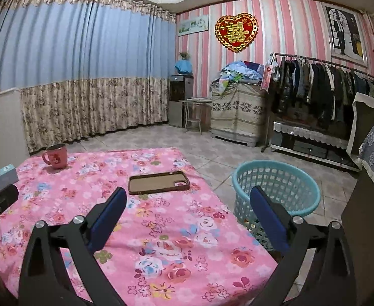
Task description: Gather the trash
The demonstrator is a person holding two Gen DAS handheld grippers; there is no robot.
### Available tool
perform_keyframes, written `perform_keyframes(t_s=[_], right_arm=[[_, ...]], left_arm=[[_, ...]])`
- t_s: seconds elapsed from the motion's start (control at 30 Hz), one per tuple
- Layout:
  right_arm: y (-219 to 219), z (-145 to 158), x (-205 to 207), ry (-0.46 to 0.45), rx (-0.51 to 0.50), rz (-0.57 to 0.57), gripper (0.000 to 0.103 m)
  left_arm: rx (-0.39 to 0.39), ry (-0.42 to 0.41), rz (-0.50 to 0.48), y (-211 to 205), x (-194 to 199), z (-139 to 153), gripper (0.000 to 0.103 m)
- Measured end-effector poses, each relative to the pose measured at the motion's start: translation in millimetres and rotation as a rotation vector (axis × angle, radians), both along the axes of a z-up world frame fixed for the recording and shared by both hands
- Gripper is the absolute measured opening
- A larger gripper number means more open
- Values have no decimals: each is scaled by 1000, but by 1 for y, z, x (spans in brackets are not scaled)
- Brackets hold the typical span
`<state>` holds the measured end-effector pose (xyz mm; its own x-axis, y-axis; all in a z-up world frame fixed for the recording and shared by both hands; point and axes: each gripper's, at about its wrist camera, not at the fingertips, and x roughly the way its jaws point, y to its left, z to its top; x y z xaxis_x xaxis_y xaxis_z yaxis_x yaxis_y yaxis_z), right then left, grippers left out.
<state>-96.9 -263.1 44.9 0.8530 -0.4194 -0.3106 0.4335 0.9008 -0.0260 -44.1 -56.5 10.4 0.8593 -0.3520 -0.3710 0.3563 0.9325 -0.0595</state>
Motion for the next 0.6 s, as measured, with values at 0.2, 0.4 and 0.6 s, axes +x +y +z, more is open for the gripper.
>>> perform_keyframes(t_s=[0.2,0.4,0.6], right_arm=[[-6,2,-8,-22,25,-56,95],[-10,1,-4,-9,39,-40,95],[-7,-3,2,20,31,-8,95]], left_arm=[[42,24,-22,-10,0,-8,98],[73,31,-25,-16,0,-13,98],[95,40,-9,-18,0,-16,98]])
